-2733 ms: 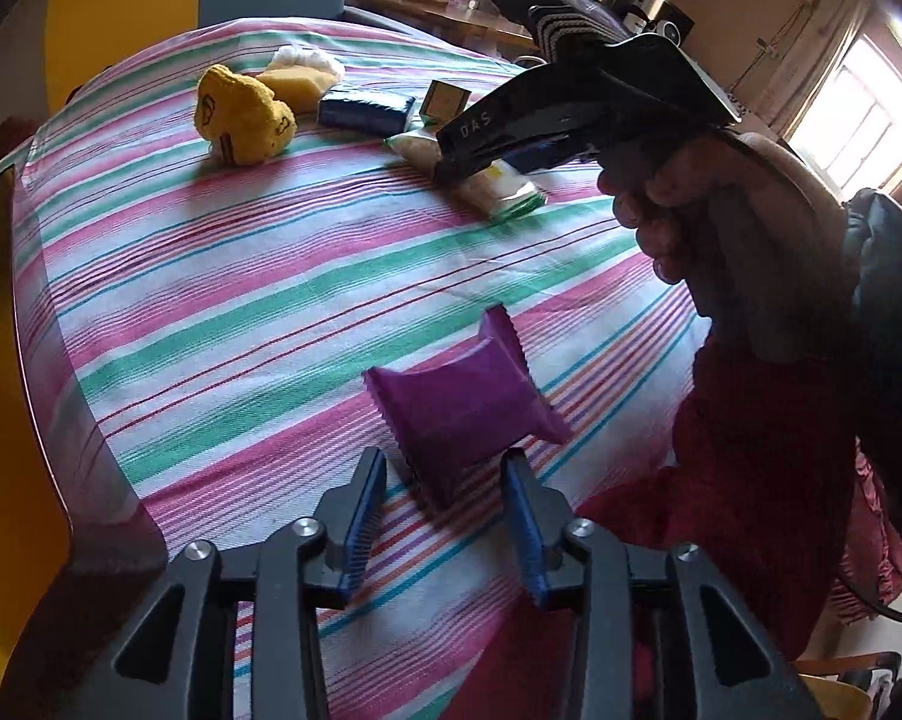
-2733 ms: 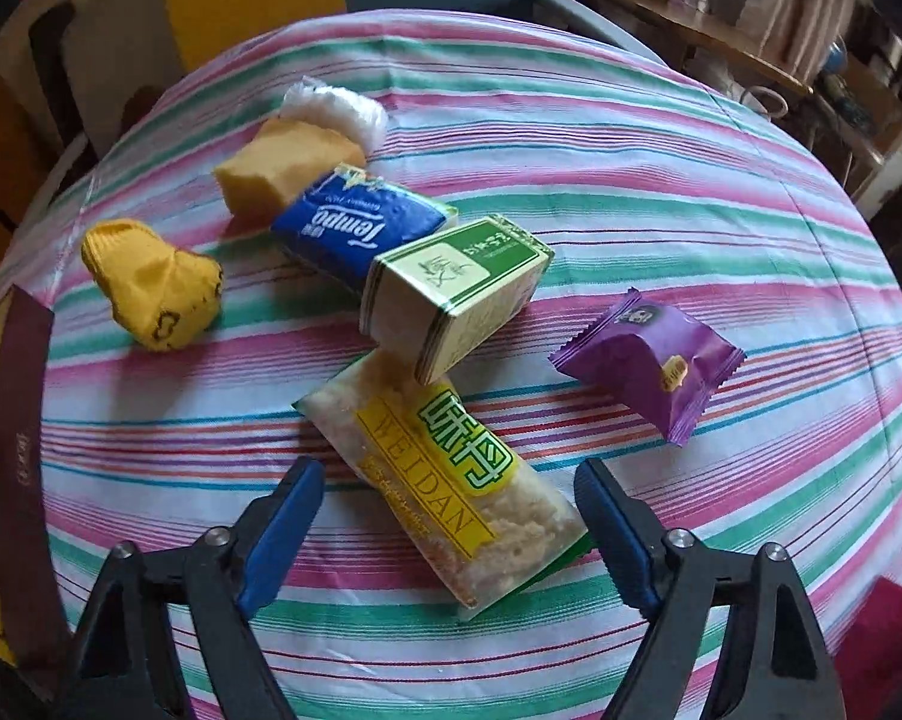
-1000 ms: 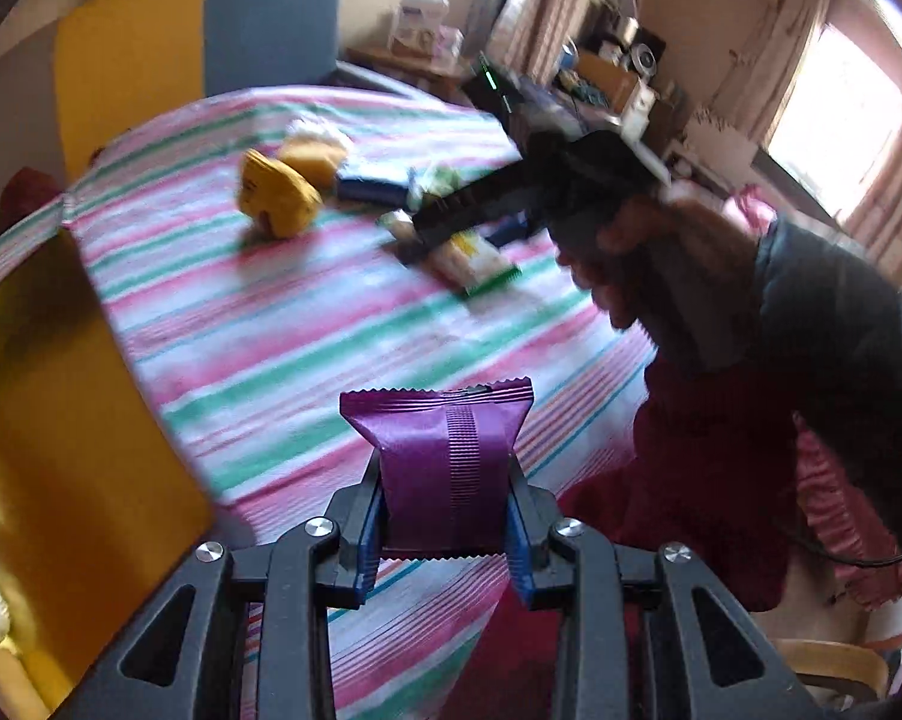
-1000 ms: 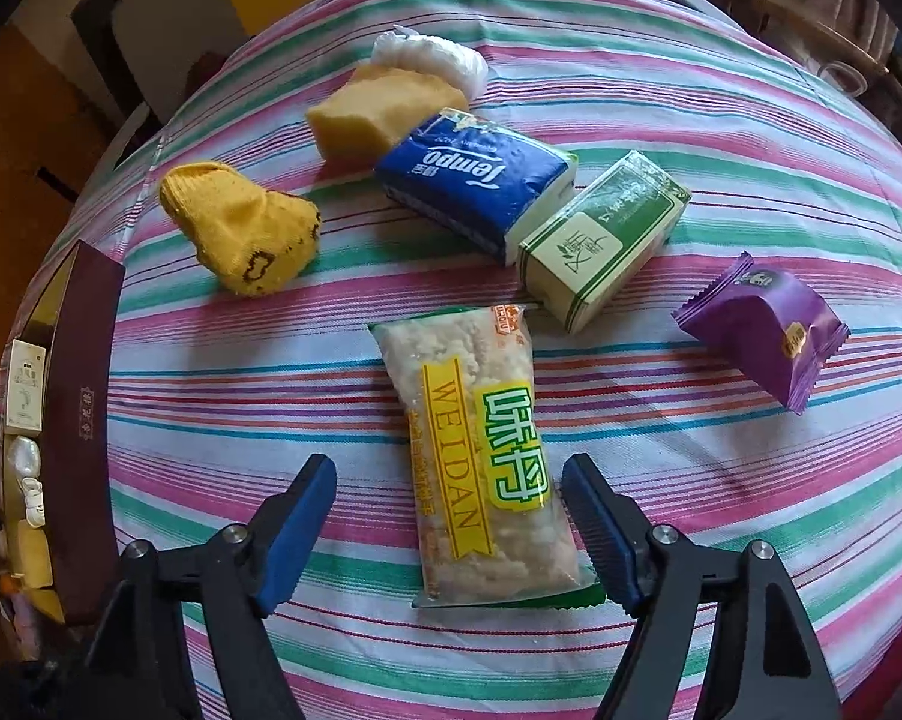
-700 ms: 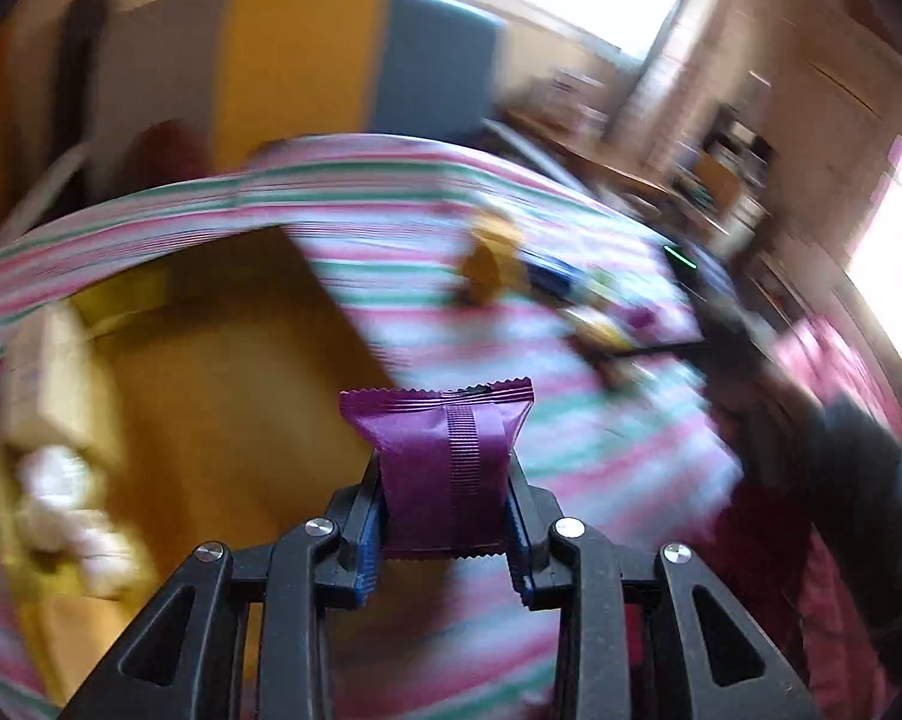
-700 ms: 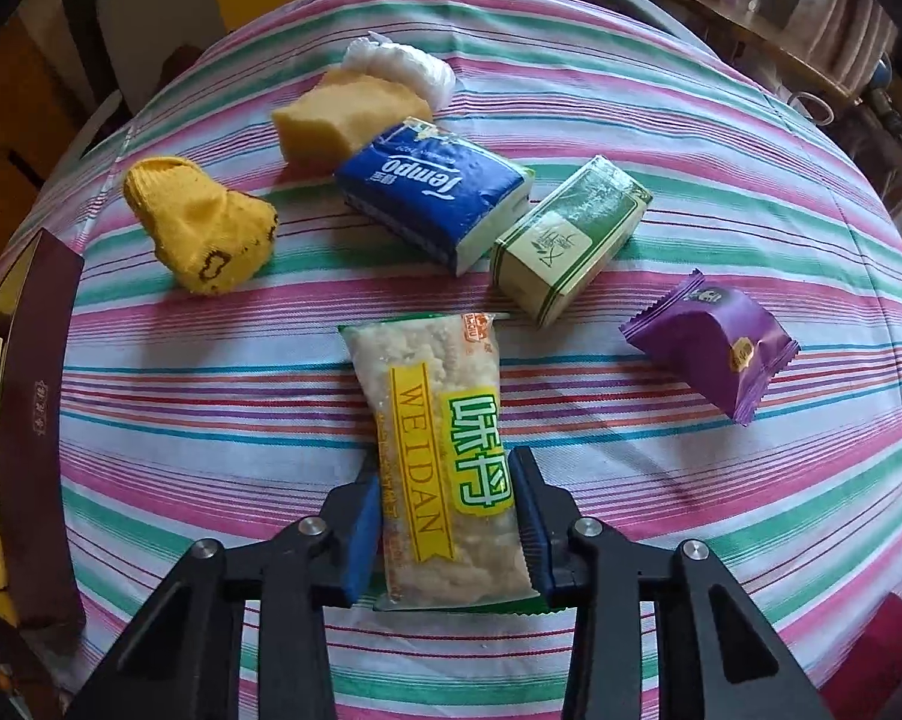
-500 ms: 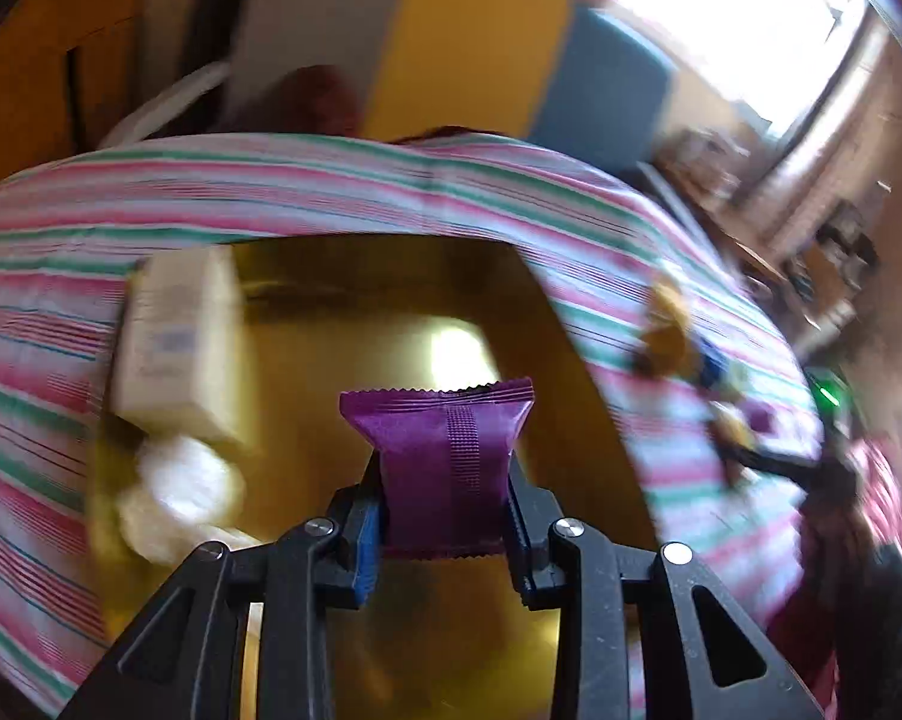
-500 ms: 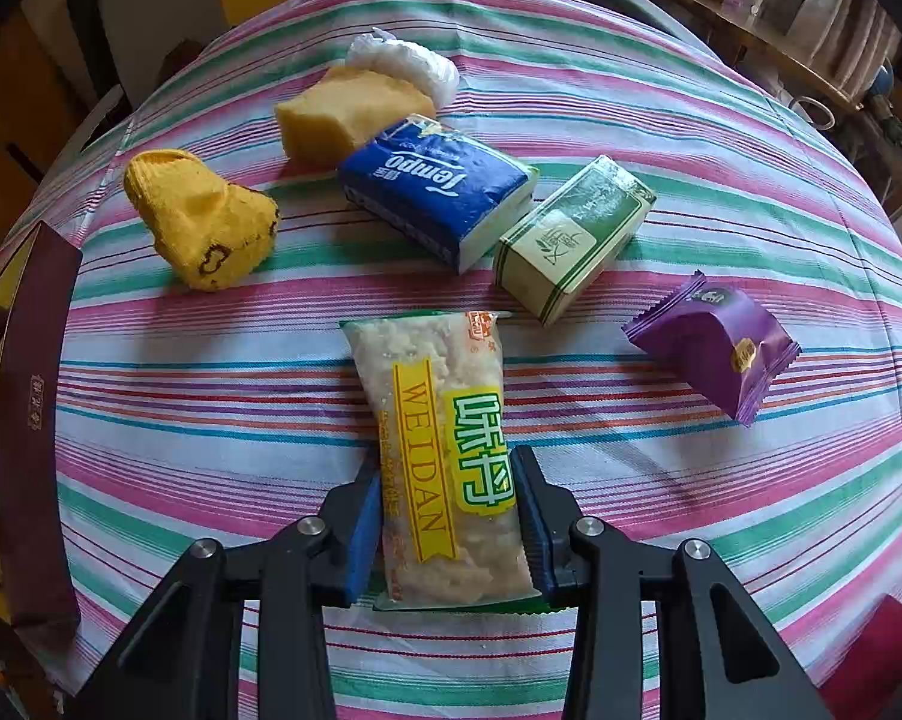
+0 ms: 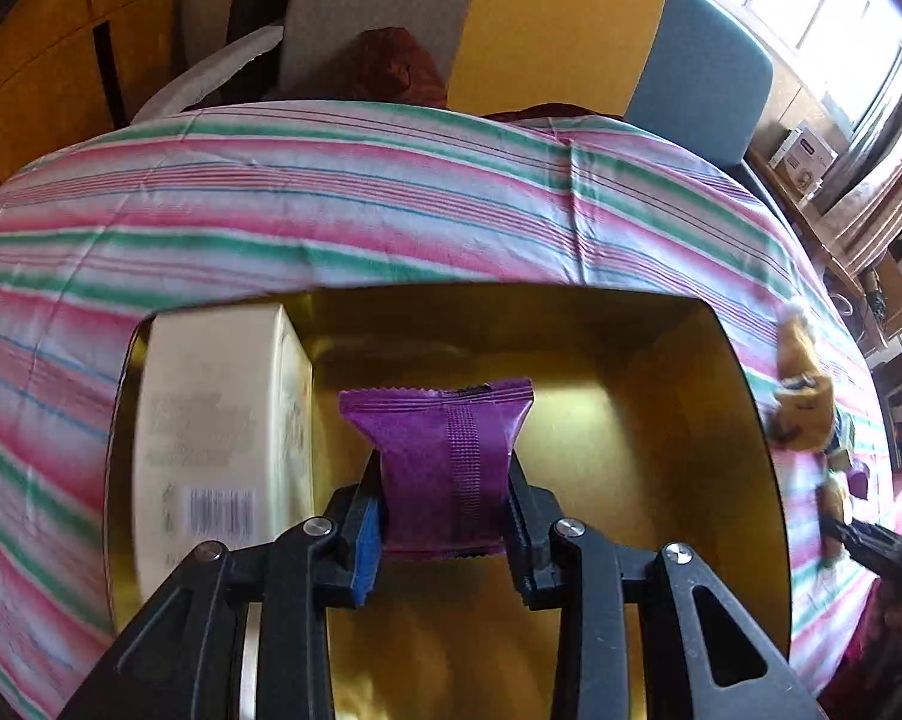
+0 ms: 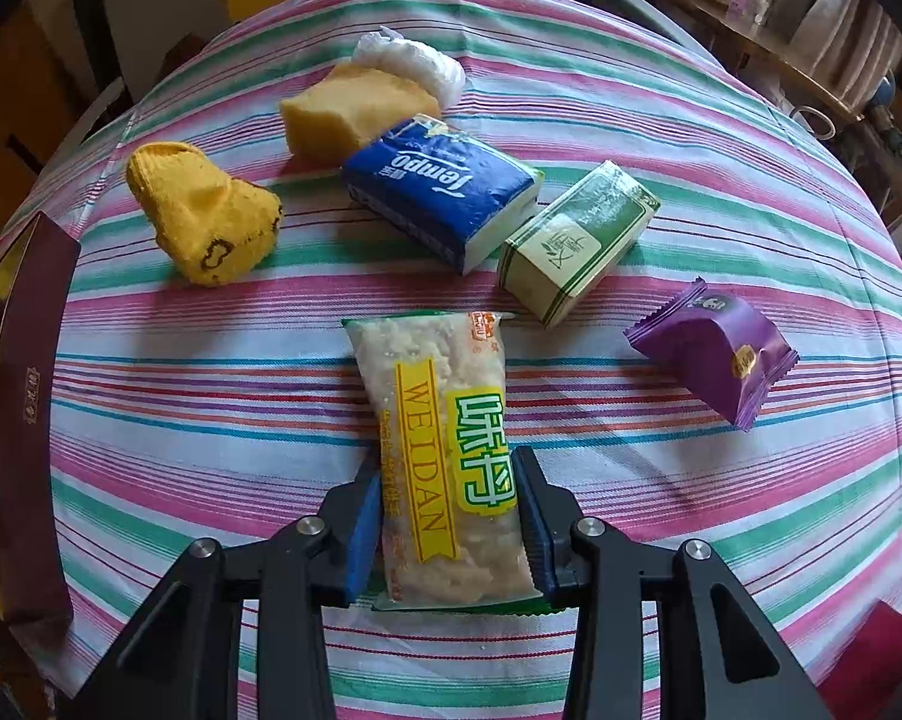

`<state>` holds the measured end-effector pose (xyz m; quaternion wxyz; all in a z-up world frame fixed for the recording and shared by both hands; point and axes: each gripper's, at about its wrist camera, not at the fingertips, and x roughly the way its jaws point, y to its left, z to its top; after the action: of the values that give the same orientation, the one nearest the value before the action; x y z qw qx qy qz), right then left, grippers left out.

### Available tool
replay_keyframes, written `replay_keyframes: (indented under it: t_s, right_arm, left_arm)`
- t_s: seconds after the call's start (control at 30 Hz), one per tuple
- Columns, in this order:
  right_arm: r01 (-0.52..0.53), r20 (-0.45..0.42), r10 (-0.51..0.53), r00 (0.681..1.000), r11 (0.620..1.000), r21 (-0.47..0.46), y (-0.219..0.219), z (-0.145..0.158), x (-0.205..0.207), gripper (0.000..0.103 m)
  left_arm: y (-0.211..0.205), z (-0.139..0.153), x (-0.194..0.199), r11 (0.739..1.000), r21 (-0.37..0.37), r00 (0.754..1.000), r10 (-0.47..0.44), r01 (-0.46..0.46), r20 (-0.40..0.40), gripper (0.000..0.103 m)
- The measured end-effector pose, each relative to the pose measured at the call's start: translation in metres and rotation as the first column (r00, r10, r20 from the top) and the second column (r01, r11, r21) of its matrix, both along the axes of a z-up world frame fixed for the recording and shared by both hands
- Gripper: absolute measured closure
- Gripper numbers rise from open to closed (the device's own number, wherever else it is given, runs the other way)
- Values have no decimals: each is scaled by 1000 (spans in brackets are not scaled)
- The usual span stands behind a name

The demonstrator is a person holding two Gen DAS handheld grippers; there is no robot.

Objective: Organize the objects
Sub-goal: 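Carry the purple packet over the gold tray and open the left tool, then carry the WEIDAN bag into the gold tray and open the right tool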

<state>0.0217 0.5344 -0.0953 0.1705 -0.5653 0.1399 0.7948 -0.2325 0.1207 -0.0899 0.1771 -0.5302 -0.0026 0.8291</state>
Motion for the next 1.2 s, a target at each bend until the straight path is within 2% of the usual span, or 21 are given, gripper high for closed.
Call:
replay_keyframes:
  t_s: [0.07, 0.23, 0.4, 0.63, 0.83, 0.97, 1.2]
  right_arm:
    - [-1, 0, 1, 1000, 1000, 0, -1, 0, -3, 61]
    - [-1, -2, 1, 1000, 1000, -3, -1, 0, -4, 60]
    - [-3, -2, 3, 1000, 1000, -3, 7, -6, -2, 59]
    - [-11, 0, 11, 1000, 1000, 10, 7, -8, -2, 59]
    - [-13, 4, 13, 1000, 1000, 16, -1, -8, -3, 59]
    - [5, -9, -5, 1000, 1000, -7, 2, -10, -1, 58]
    - [-18, 3, 18, 1000, 999, 46, -9, -8, -3, 59]
  left_arm:
    - [2, 2, -9, 999, -32, 1000, 6, -7, -28, 65]
    - [-3, 7, -20, 999, -8, 999, 38, -38, -18, 48]
    - [-12, 27, 6, 998, -29, 994, 61, -64, -92, 48]
    - [-21, 62, 95, 999, -28, 974, 22, -29, -224, 48]
    - [-24, 75, 151, 1000, -11, 958, -5, 1, -285, 48]
    - [-24, 79, 167, 1000, -15, 954, -12, 8, -301, 48]
    - [-23, 79, 181, 1000, -27, 953, -11, 3, -303, 48]
